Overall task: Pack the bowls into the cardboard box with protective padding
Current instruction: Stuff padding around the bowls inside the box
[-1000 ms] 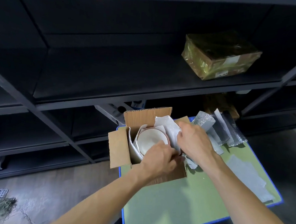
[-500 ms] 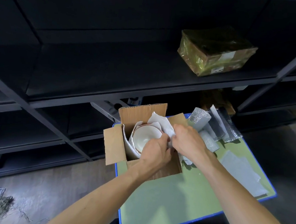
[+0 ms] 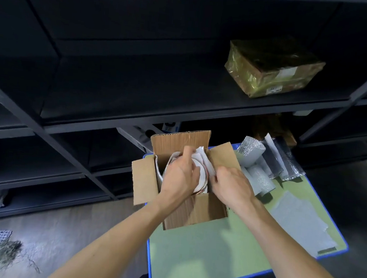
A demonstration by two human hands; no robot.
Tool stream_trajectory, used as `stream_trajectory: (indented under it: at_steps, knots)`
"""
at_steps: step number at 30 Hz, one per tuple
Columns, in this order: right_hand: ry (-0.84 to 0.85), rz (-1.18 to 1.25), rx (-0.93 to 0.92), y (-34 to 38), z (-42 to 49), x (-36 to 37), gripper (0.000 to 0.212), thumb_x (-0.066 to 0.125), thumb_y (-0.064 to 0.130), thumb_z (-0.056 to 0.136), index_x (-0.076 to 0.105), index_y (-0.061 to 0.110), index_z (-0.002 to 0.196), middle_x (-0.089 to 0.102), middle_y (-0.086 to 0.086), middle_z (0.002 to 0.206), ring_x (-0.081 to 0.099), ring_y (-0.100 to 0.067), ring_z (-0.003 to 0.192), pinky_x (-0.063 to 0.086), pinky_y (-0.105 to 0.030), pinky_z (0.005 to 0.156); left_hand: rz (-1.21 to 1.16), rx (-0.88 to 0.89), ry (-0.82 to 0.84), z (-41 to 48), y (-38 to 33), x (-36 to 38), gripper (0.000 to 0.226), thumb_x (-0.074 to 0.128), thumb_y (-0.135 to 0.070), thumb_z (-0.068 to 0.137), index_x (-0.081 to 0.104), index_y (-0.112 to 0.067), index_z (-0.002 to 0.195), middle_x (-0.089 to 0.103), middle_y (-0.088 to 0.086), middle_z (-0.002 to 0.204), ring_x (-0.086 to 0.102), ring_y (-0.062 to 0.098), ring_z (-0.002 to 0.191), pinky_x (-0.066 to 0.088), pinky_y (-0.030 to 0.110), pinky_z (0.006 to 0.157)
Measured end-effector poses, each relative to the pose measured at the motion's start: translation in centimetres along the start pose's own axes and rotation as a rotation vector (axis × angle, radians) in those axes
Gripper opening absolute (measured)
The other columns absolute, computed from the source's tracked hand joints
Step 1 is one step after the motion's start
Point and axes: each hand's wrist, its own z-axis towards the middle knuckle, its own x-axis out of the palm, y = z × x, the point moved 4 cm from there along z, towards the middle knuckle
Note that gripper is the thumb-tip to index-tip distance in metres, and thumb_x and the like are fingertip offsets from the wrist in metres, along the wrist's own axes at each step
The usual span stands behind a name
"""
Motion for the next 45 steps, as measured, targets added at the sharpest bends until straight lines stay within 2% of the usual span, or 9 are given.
stream_trajectory:
  at_steps: [3, 6, 9, 12, 18, 25, 30, 38, 45]
  knots:
    - [-0.025, -0.008, 0.0, 0.1, -0.1, -0.8, 0.022, 0.042, 0.023, 0.099, 0.056, 0.008, 0.09, 0.066, -0.019, 0.097, 0.06, -0.039, 0.089, 0.037, -0.037, 0.064, 0.046, 0.076, 0.101, 1.6, -0.2, -0.8, 0.063, 0.055, -0.014, 0.091, 0.034, -0.035, 0.146, 0.059, -0.001, 0.098, 0.059, 0.02, 0.084, 0.051, 0.036, 0.07]
    - [-0.033, -0.026, -0.019, 0.5, -0.4, -1.7, 0.01, 0.044, 0.011, 0.095, 0.045, 0.013, 0.085, 0.066, -0.019, 0.098, 0.058, -0.04, 0.088, 0.032, -0.035, 0.064, 0.244, 0.204, 0.151, 3.6, -0.2, -0.8, 0.046, 0.059, -0.02, 0.093, 0.053, -0.035, 0.137, 0.051, -0.002, 0.095, 0.058, 0.022, 0.09, 0.045, 0.031, 0.066]
    - [-0.041, -0.022, -0.028, 0.9, -1.0, -1.9, 0.01, 0.043, 0.008, 0.093, 0.04, 0.014, 0.085, 0.066, -0.018, 0.095, 0.053, -0.038, 0.08, 0.03, -0.035, 0.062, 0.273, 0.245, 0.169, 4.5, -0.2, -0.2, 0.026, 0.058, -0.017, 0.095, 0.071, -0.027, 0.115, 0.065, -0.001, 0.1, 0.062, 0.023, 0.096, 0.048, 0.033, 0.071]
    - [-0.023, -0.028, -0.025, 0.8, -1.0, -1.2, 0.01, 0.043, 0.008, 0.094, 0.04, 0.013, 0.086, 0.066, -0.016, 0.094, 0.054, -0.037, 0.081, 0.029, -0.035, 0.062, 0.274, 0.277, 0.176, 4.5, -0.3, 0.7, 0.025, 0.056, -0.014, 0.095, 0.076, -0.023, 0.106, 0.072, -0.001, 0.103, 0.065, 0.023, 0.097, 0.052, 0.035, 0.078]
    - [-0.046, -0.059, -0.014, 0.4, -1.2, 0.4, 0.022, 0.045, 0.028, 0.101, 0.058, 0.011, 0.095, 0.068, -0.014, 0.095, 0.062, -0.037, 0.091, 0.036, -0.036, 0.065, 0.314, 0.285, 0.198, 4.4, 0.2, 1.6, 0.026, 0.052, -0.021, 0.1, 0.074, -0.027, 0.113, 0.066, -0.001, 0.106, 0.06, 0.022, 0.099, 0.037, 0.026, 0.07]
    - [-0.117, -0.031, -0.063, 0.8, -1.8, -0.7, 0.005, 0.052, 0.011, 0.091, 0.058, 0.01, 0.091, 0.068, -0.011, 0.088, 0.061, -0.037, 0.084, 0.034, -0.035, 0.061, 0.17, 0.194, 0.22, 5.0, 0.0, 1.6, 0.028, 0.053, -0.021, 0.095, 0.072, -0.029, 0.114, 0.074, -0.009, 0.11, 0.066, 0.018, 0.103, 0.054, 0.036, 0.083]
    - [-0.198, -0.059, -0.054, 0.5, -2.2, -2.0, 0.004, 0.051, 0.012, 0.092, 0.055, 0.012, 0.09, 0.067, -0.013, 0.081, 0.062, -0.04, 0.079, 0.035, -0.036, 0.058, 0.029, 0.174, 0.322, 5.6, -1.1, 1.3, 0.032, 0.051, -0.01, 0.09, 0.072, -0.023, 0.11, 0.073, -0.008, 0.104, 0.066, 0.013, 0.098, 0.046, 0.025, 0.079]
    - [-0.117, -0.087, -0.009, -0.3, -1.4, -0.3, 0.01, 0.051, 0.009, 0.093, 0.057, 0.011, 0.101, 0.068, -0.013, 0.093, 0.062, -0.039, 0.088, 0.036, -0.035, 0.063, 0.116, 0.244, 0.294, 6.9, -0.2, -0.3, 0.034, 0.056, -0.002, 0.087, 0.074, -0.022, 0.108, 0.074, -0.01, 0.104, 0.068, 0.01, 0.098, 0.054, 0.03, 0.085]
    - [-0.122, 0.006, -0.076, 0.3, -1.1, 0.7, 0.015, 0.047, 0.018, 0.096, 0.059, 0.01, 0.093, 0.066, -0.016, 0.086, 0.061, -0.039, 0.082, 0.039, -0.039, 0.061, 0.225, 0.315, 0.321, 5.2, 0.1, 0.8, 0.022, 0.063, -0.022, 0.095, 0.072, -0.03, 0.113, 0.068, -0.005, 0.111, 0.063, 0.017, 0.103, 0.05, 0.032, 0.08]
